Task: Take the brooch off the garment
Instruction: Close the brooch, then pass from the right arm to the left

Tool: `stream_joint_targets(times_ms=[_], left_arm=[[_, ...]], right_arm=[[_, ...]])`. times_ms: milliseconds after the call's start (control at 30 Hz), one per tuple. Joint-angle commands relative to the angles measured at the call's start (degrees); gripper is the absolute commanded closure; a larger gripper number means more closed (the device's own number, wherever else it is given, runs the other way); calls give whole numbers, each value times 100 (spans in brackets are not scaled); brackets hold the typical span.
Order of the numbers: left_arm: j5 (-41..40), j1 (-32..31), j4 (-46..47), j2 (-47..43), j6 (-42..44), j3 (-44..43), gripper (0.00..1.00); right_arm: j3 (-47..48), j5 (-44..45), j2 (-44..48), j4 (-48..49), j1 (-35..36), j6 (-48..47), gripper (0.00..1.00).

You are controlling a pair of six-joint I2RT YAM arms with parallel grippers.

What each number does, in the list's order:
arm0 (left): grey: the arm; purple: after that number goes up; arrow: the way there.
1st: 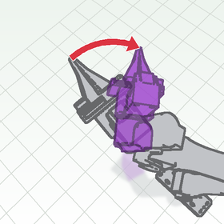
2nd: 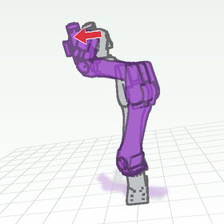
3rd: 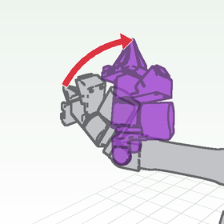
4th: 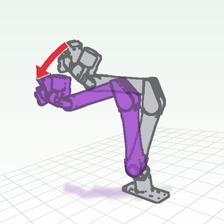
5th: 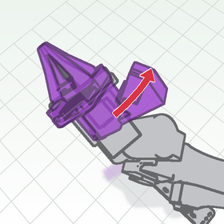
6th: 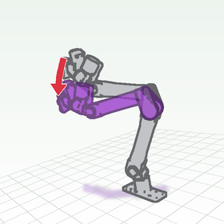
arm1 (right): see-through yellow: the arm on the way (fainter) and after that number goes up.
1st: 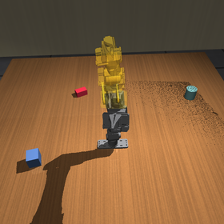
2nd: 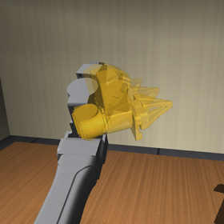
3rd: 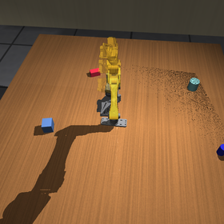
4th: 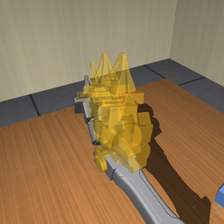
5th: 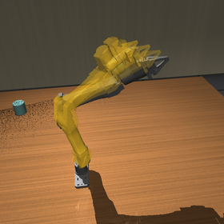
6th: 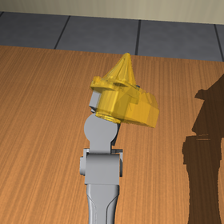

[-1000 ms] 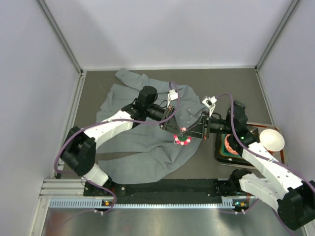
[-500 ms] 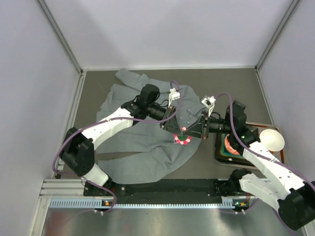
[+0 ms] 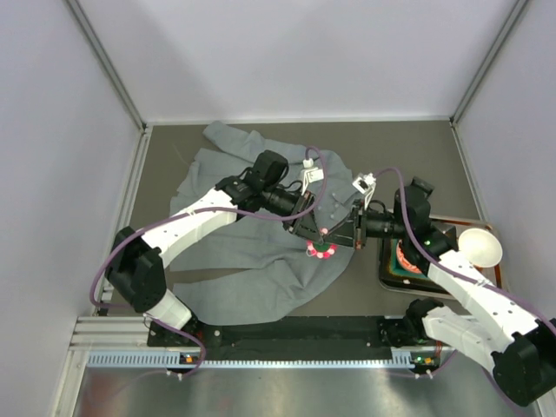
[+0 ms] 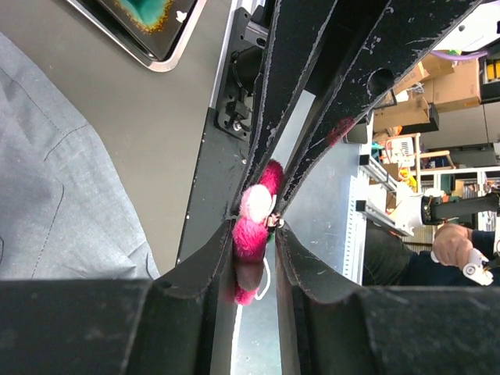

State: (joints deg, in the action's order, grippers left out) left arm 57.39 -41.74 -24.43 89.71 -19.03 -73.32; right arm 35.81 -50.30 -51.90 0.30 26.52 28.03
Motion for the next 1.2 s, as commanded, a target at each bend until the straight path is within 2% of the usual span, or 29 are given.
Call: stream_joint_targets(times_ms=[0,100,167,333,433,633,867,900,967,1033,1100,1167], left_arm=[[-377,-335,561,-112,-57,-280,68],[-579,-300,1068,-427,-284,27,53],[-623,-204,1438,-725,-504,395,48],[-483,16,2580,-1201,-1190,1126,47],[-351,139,2925,-1491,-1437,1573,45],[-176,298,3470,-1676,-1753,1865,46],[-96,377,3576,-1580,-1850,1891,61],[-113,385,3585,-1580,-1868,1891,69],[-87,403,3664,-1553,-1929,1891,76],[-140,429,3664,-1553,-1947,1883,94],[-192,456,3655,-1562,-1956,1891,100],[-201,526,3682,-1579,-1999,1909,100]], right_arm=[[401,222,48,550,292,-61,100],[243,380,136,726,301,106,100],[137,644,206,814,292,289,100],[-346,1039,452,1376,292,800,100],[-470,1242,602,1350,292,941,100],[-558,1110,628,1605,283,1169,100],[-523,1005,628,1798,292,1301,100],[-531,988,611,1825,283,1327,100],[-558,952,620,1886,275,1363,100],[-549,987,628,1852,283,1345,100],[-470,996,628,1651,283,1249,100],[-391,1040,663,1439,283,1108,100]])
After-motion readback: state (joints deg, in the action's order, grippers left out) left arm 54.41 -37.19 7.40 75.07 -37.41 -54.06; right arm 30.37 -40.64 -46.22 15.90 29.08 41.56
